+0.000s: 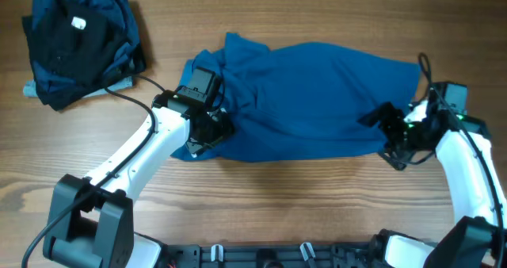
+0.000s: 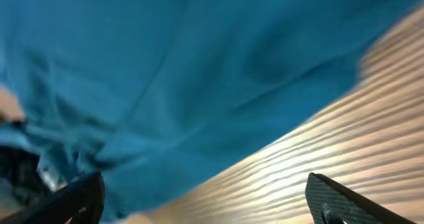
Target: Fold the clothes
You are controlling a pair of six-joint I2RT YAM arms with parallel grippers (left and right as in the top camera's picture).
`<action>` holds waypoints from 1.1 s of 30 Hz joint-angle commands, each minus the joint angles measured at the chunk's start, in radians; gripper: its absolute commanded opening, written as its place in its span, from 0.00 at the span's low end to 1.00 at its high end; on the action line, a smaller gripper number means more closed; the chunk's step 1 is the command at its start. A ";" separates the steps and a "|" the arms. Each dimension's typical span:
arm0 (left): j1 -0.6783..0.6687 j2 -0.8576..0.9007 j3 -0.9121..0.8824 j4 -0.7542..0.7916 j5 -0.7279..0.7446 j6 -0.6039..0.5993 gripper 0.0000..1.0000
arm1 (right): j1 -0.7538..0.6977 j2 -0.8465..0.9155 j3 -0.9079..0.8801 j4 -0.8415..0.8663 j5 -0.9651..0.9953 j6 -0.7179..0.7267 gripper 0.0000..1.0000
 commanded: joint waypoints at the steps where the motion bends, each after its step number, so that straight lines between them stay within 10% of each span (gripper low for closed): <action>1: 0.003 0.032 -0.002 -0.001 0.016 -0.008 0.68 | 0.105 0.008 -0.003 0.003 -0.063 0.014 0.99; 33: 0.003 0.084 -0.002 0.041 0.011 -0.008 0.69 | 0.219 0.267 -0.003 0.420 0.142 0.298 0.93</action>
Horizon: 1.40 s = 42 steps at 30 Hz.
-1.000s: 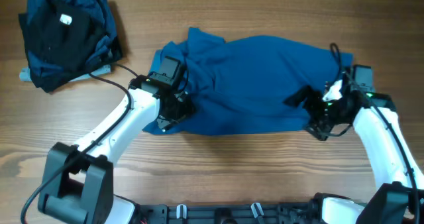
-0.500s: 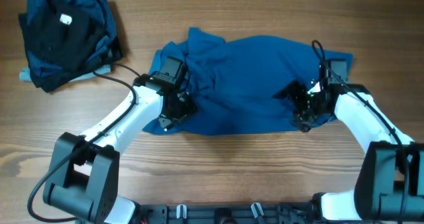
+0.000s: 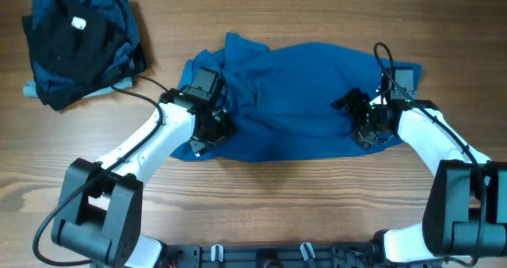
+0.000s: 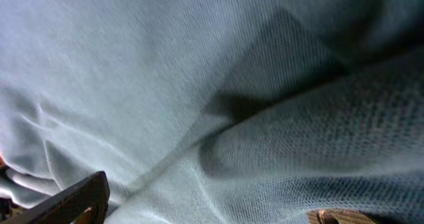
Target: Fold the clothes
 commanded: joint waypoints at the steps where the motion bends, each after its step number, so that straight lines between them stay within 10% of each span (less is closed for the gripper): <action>1: 0.003 0.012 -0.002 0.000 0.007 -0.002 0.69 | 0.004 0.015 -0.002 0.062 0.045 0.001 0.93; 12: 0.004 0.012 -0.002 0.004 -0.038 -0.002 0.69 | -0.010 0.015 0.043 0.397 0.143 -0.214 0.98; 19: 0.005 0.011 -0.002 0.006 -0.154 -0.001 0.72 | -0.164 -0.026 0.490 -0.211 0.338 -0.444 0.99; 26: 0.005 0.011 -0.002 -0.055 -0.108 -0.002 0.64 | -0.164 -0.037 0.473 -0.594 0.046 -0.523 0.99; 32: 0.005 0.012 -0.002 -0.032 -0.158 -0.002 0.49 | -0.080 -0.036 0.415 -0.675 0.027 -0.598 0.30; 42: 0.005 0.123 -0.002 0.005 -0.108 -0.002 0.12 | 0.034 -0.004 0.144 -0.311 0.129 -0.415 0.18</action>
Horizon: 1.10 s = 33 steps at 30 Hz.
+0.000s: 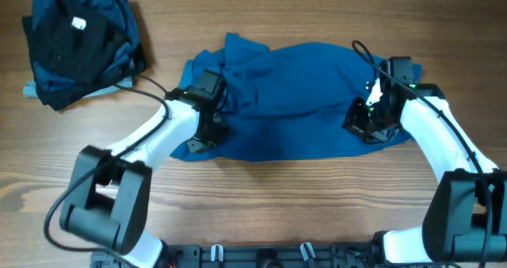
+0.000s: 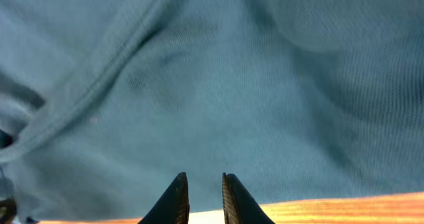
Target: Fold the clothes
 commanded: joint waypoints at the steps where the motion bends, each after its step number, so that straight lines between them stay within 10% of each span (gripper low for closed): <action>1: 0.005 0.055 -0.002 0.005 0.008 0.001 0.11 | -0.002 0.039 -0.005 0.052 0.050 0.024 0.18; 21: 0.330 0.060 -0.002 -0.048 -0.042 0.054 0.12 | -0.005 0.227 -0.005 -0.008 0.346 0.048 0.25; 33: 0.550 0.060 -0.002 -0.063 -0.040 0.079 0.09 | -0.079 0.227 -0.005 -0.047 0.493 0.021 0.58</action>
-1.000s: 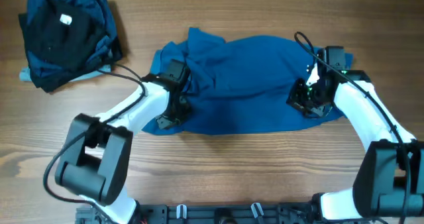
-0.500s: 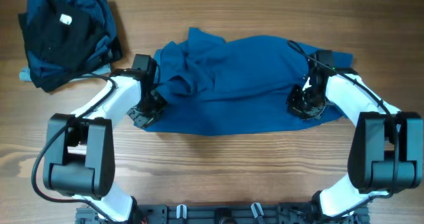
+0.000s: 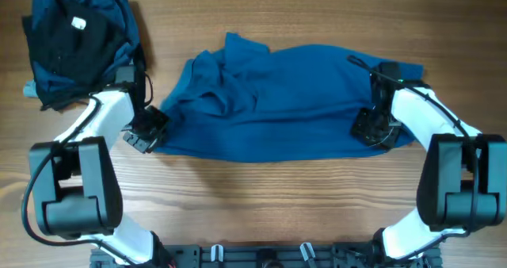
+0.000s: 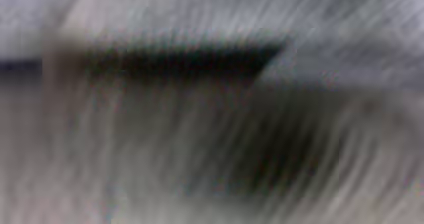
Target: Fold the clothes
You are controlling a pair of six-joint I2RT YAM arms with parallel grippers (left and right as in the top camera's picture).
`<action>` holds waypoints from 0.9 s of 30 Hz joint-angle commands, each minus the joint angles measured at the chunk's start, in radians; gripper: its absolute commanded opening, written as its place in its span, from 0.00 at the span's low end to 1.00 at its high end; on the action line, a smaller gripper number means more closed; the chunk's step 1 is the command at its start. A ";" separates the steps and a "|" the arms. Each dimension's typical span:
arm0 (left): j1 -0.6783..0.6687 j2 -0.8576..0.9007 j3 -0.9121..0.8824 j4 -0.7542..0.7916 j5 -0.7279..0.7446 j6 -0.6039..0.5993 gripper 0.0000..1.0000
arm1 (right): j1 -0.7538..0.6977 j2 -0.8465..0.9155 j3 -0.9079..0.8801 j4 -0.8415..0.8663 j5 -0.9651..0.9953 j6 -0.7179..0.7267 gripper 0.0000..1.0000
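Observation:
A blue garment lies spread across the middle of the table, rumpled at its upper left. My left gripper sits at the garment's lower left corner, which is drawn out to the left, and it looks shut on that corner. Low on the cloth near the lower right edge is my right gripper. The right wrist view is a grey blur pressed close to fabric, and no fingers can be made out in it.
A heap of dark blue and black clothes lies at the far left corner. Wooden tabletop runs along the front, between the garment and the arm bases.
My left gripper has moved from the garment's rumpled left part out to the left, and the lower left corner now reaches further left. The right gripper stays at the lower right, its view now blurred.
At first my right gripper stood open off the garment's right edge, with the left on the rumpled left side. The right then moved onto the cloth, still open. Later its fingers were nearly together over the lower right hem. Now the left corner is pulled outward.

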 commanded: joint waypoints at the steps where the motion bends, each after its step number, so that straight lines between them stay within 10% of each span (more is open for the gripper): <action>1: 0.098 0.013 -0.002 -0.003 -0.089 0.015 0.09 | -0.075 0.047 -0.022 0.004 0.128 -0.019 0.62; 15: 0.231 -0.165 0.003 -0.059 0.060 0.099 0.04 | -0.095 0.047 0.151 -0.121 0.083 -0.048 0.80; 20: -0.056 -0.364 0.003 -0.087 0.129 0.134 0.05 | -0.095 0.047 0.151 -0.103 0.013 -0.048 0.91; 27: -0.376 -0.153 0.003 0.005 0.129 0.085 0.10 | -0.095 0.047 0.156 -0.102 -0.036 -0.101 0.99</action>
